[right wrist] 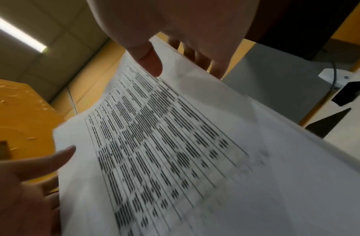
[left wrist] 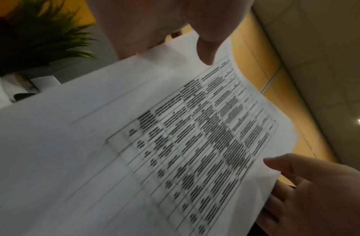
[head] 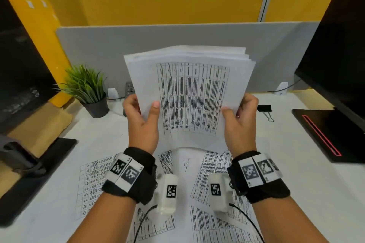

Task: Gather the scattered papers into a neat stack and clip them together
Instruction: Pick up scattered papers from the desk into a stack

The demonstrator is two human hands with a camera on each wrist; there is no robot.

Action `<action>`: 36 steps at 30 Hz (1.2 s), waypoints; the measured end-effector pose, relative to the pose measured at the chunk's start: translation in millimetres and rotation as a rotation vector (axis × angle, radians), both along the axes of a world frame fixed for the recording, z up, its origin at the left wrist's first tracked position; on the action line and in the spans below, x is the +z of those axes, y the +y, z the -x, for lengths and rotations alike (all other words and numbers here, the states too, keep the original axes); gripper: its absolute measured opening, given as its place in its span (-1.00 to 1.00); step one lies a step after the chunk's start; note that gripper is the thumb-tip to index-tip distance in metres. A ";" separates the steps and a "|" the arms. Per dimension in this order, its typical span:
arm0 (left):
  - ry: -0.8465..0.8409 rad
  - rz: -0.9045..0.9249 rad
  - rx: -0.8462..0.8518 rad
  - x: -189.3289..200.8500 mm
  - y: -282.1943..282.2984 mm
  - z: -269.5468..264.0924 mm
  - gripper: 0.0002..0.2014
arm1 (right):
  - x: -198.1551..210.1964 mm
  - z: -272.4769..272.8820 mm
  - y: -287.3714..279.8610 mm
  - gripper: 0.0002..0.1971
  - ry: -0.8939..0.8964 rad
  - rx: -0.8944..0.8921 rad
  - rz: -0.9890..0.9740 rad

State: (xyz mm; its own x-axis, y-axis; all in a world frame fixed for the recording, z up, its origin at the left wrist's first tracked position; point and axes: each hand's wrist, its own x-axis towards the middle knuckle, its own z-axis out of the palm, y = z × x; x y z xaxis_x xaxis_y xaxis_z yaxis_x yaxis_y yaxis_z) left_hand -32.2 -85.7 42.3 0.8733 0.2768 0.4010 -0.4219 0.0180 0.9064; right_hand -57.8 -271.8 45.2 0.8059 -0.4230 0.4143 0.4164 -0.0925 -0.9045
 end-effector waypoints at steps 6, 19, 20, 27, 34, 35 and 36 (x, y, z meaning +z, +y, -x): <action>0.096 -0.147 -0.033 -5.6 -0.9 6.5 -0.77 | -16.6 -2.1 1.8 -0.61 0.086 0.032 -0.031; -0.318 -0.834 0.222 86.6 25.5 28.8 -0.68 | 45.9 18.1 27.2 -0.71 -0.247 -0.157 0.672; -0.285 -0.741 0.188 81.9 30.2 27.3 -0.79 | 44.5 19.7 25.2 -0.61 -0.238 -0.227 0.643; -0.006 -0.197 0.038 33.5 61.3 34.3 -0.81 | 6.5 25.9 -11.7 -0.16 0.123 -0.086 -0.245; 0.162 -0.019 -0.027 -12.7 48.1 44.8 -0.39 | -11.6 32.0 -18.6 -0.64 0.206 0.105 -0.122; 0.191 -0.009 -0.029 -17.6 47.2 44.6 -0.33 | -15.2 33.7 -17.9 -0.64 0.213 0.107 -0.120; 0.210 -0.022 -0.028 -20.7 45.8 44.4 -0.35 | -17.6 35.3 -16.5 -0.65 0.230 0.103 -0.109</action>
State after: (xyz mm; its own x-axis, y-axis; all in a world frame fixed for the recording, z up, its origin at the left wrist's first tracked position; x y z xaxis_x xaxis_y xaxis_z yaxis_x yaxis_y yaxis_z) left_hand -76.6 -39.8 21.6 0.9456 0.2444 0.2149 -0.2232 0.0064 0.9748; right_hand -93.2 -288.3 27.6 0.9148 -0.3656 0.1718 0.2010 0.0429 -0.9787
